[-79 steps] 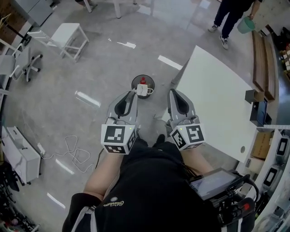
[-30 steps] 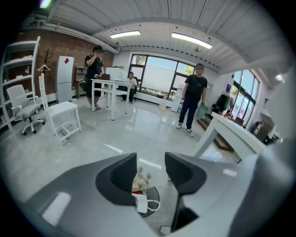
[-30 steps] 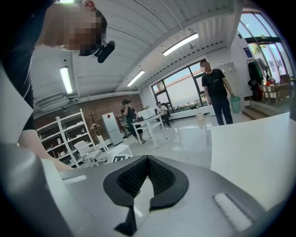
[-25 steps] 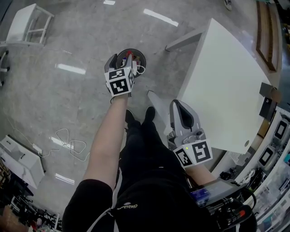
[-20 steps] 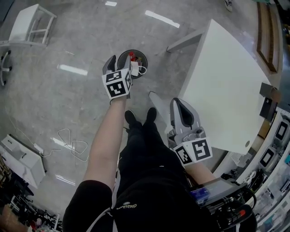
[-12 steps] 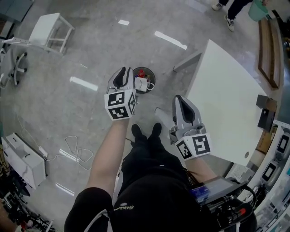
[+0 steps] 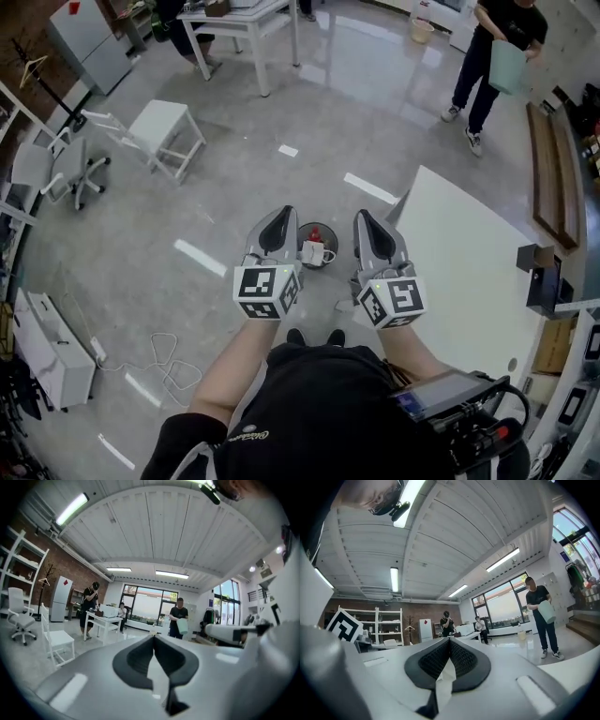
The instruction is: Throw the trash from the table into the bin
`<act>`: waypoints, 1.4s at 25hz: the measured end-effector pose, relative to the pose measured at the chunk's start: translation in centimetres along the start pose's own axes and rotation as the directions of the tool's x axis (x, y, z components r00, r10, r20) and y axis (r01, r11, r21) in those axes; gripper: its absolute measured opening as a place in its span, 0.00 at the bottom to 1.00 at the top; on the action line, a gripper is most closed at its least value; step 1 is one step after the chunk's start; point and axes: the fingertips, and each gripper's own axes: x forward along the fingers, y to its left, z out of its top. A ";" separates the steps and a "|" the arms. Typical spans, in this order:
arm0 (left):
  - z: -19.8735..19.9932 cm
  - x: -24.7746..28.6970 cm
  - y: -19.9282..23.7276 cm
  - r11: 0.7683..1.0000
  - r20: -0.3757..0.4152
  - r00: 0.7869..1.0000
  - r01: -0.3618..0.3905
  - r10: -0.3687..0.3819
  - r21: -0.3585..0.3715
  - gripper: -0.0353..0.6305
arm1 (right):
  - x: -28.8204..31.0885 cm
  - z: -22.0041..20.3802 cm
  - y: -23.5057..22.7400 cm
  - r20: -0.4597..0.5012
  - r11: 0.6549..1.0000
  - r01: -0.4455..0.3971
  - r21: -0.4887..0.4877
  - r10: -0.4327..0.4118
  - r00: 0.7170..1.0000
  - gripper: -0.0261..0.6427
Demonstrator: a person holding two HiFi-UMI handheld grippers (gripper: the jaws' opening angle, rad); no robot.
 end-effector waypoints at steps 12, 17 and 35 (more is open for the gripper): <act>2.6 -5.9 -3.0 1.000 0.072 0.997 0.007 -0.007 0.003 0.07 | -3.3 1.6 2.7 -0.001 0.999 -0.045 -0.021 0.045 0.999 0.04; 2.2 -6.0 -2.8 1.000 0.072 0.997 -0.005 0.005 0.011 0.07 | -3.0 0.9 2.8 -0.013 0.998 -0.058 -0.026 0.057 0.998 0.04; 2.2 -7.3 -3.2 1.000 0.052 0.999 0.000 -0.001 0.018 0.07 | -4.1 1.1 3.9 -0.030 0.998 -0.060 -0.036 0.058 0.998 0.04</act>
